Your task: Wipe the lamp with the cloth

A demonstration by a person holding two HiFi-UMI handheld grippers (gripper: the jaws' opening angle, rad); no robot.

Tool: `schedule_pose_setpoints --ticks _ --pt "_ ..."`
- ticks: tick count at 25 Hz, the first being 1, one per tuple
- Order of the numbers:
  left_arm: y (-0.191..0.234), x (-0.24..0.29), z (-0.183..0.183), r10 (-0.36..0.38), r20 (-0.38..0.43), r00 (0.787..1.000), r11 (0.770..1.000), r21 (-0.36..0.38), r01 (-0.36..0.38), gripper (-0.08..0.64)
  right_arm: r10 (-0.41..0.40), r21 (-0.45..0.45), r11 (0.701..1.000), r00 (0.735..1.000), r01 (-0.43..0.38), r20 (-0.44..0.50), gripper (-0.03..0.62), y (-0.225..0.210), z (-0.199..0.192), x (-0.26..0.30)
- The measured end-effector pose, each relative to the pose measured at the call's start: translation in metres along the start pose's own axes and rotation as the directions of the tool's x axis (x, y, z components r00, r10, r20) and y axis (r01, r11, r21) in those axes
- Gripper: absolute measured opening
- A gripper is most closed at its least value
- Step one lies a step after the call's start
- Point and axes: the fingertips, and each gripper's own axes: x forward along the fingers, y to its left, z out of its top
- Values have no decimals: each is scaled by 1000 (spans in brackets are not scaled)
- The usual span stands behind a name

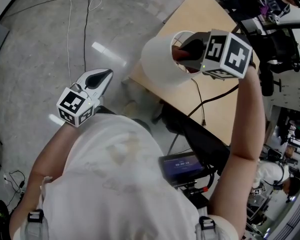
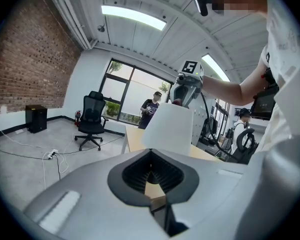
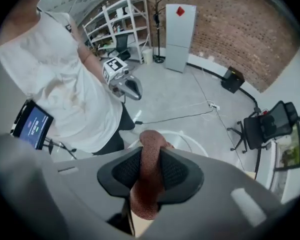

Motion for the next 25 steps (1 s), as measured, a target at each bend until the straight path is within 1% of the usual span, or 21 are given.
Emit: schedule_pose_setpoints --ticks 2,4,6,8,10,13,15,16,19,21,23,25 --pt "2 -1 1 2 1 1000 1000 2 -2 2 -45 93 995 996 37 78 110 -14 1 -6" --pt "5 -2 2 1 2 1000 1000 6 -1 2 -87 168 984 984 61 154 110 -22 2 -22" --pt "6 -4 2 -2 0 1000 1000 6 2 2 -114 210 975 966 65 232 110 -21 7 -41" --pt "5 -7 0 -15 -7 1000 1000 -1 15 2 -116 226 973 950 50 289 110 -12 11 -56" --pt "5 -7 3 -33 -12 999 999 4 33 2 -95 215 976 945 27 313 110 -1 15 -65" --pt "1 -6 8 -65 -13 998 997 27 66 2 -74 194 981 954 17 289 110 19 11 -74" --pt "-3 -8 12 -91 -15 996 995 37 92 2 -101 213 976 956 42 274 110 31 5 -85" --pt "-4 -10 14 -102 -16 995 994 39 102 2 -128 235 970 951 60 283 110 32 4 -92" --pt "0 -11 24 -110 -6 994 993 47 110 2 -245 320 937 913 138 325 112 16 3 -119" --pt "1 -6 31 -128 -4 992 990 64 128 2 -345 385 900 876 205 338 112 0 -1 -136" --pt "2 -2 37 -161 -11 987 982 95 161 2 -450 437 855 820 280 353 112 -8 1 -151" --pt "0 -2 35 -196 -16 981 973 122 196 2 -545 491 802 756 342 364 112 0 3 -160"
